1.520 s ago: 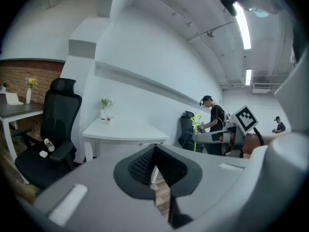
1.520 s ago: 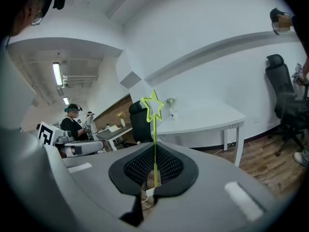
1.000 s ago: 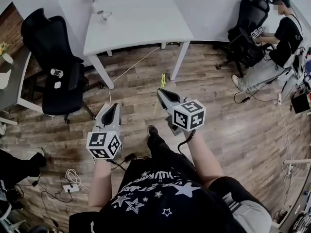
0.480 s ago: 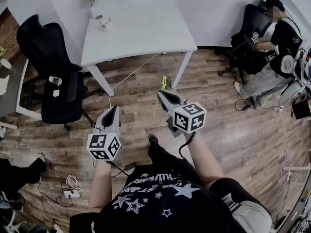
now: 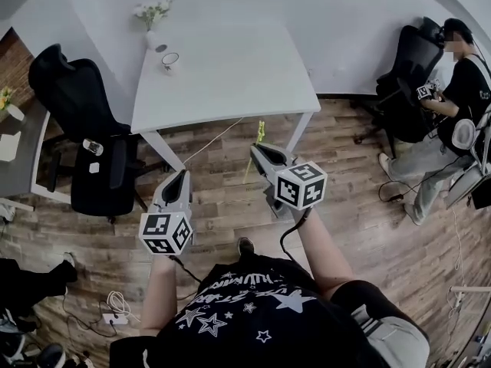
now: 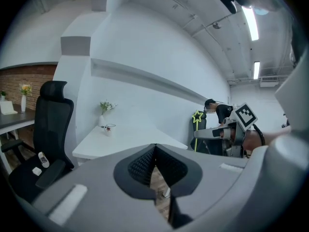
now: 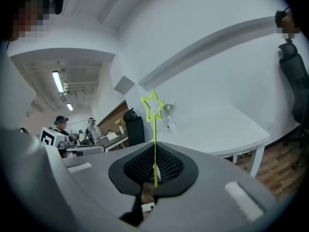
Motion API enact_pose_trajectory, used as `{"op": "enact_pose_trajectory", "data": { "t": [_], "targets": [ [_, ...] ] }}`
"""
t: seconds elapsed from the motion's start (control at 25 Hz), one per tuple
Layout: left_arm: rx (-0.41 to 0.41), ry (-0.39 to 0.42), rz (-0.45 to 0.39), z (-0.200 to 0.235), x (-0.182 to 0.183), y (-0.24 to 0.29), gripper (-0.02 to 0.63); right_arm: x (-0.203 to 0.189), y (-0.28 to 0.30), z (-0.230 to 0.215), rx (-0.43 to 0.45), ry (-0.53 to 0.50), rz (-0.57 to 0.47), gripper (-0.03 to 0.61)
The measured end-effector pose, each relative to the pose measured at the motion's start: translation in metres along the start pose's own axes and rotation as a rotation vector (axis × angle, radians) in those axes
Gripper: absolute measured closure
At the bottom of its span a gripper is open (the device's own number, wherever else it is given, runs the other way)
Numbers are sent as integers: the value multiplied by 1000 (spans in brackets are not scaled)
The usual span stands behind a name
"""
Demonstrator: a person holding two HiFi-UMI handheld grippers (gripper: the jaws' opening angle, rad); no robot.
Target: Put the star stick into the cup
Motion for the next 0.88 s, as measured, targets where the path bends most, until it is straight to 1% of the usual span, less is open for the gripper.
{"op": "enact_pose_trajectory", "data": {
  "t": [0.12, 0.24, 0.48, 0.68, 0.88],
  "targets": [
    [25, 11, -12, 2, 9, 15, 611, 13, 14, -16, 26, 6, -16, 555],
    [44, 13, -6, 4, 12, 24, 611, 19, 24, -26, 44, 17, -21, 555],
    [70, 8, 14, 12, 12, 35, 611, 14, 37, -35, 66, 43, -10, 555],
    [75, 4, 10, 23, 15, 49, 611, 13, 52, -46, 66, 62, -6, 555],
    [59, -2, 2, 38, 21, 78, 611, 24, 73, -62, 57, 48, -7, 555]
  ]
}}
Point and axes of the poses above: the fingertips, and each gripper's own axes: y forward along the fingers, z to its left, x out of its top, the point moved 6 cm from there along -y, backward along the fingers, and after that the axes turned 5 degrees about -y, right-handed, at the moved point
